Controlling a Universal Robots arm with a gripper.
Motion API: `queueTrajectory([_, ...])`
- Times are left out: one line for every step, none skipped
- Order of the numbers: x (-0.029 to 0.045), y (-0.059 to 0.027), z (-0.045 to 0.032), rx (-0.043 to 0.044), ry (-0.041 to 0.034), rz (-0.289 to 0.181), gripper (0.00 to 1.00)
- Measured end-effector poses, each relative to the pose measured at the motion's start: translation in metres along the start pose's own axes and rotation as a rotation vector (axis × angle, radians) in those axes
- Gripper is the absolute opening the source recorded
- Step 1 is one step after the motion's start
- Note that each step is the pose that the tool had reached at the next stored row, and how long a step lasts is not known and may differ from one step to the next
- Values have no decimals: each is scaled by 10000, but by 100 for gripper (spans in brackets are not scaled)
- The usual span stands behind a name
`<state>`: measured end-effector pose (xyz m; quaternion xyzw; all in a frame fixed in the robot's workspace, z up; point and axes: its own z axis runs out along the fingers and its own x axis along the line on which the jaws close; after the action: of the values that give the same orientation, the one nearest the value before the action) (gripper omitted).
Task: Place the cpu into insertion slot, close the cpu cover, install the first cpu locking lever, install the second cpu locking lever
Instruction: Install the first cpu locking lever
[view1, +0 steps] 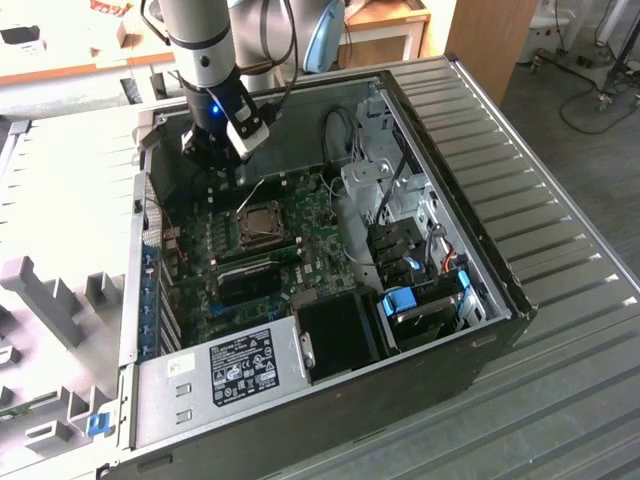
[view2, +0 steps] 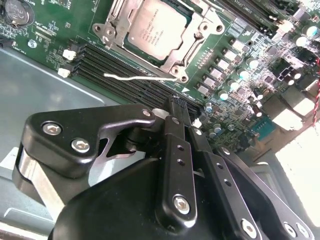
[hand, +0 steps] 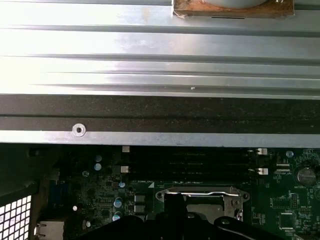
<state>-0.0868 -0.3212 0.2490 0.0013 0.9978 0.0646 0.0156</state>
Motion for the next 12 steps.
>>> queueTrajectory([0, 0, 0, 0, -1, 1, 10])
queueTrajectory([0, 0, 0, 0, -2, 2, 10])
queueTrajectory([-2, 1, 1, 34, -3, 1, 10])
queueTrajectory([-2, 1, 1, 120, -2, -3, 10])
queueTrajectory([-1, 0, 0, 241, -1, -7, 10])
queueTrajectory([-1, 0, 0, 324, -2, -8, 10])
queueTrajectory([-2, 0, 1, 334, -2, -9, 10])
queueTrajectory([-1, 0, 1, 334, -2, -9, 10])
queueTrajectory([-1, 0, 1, 335, -2, -9, 10])
queueTrajectory([-1, 0, 0, 335, -2, -8, 10])
queueTrajectory([-1, 1, 0, 348, -2, -8, 10])
queueTrajectory([-1, 1, 0, 453, -2, -10, 10])
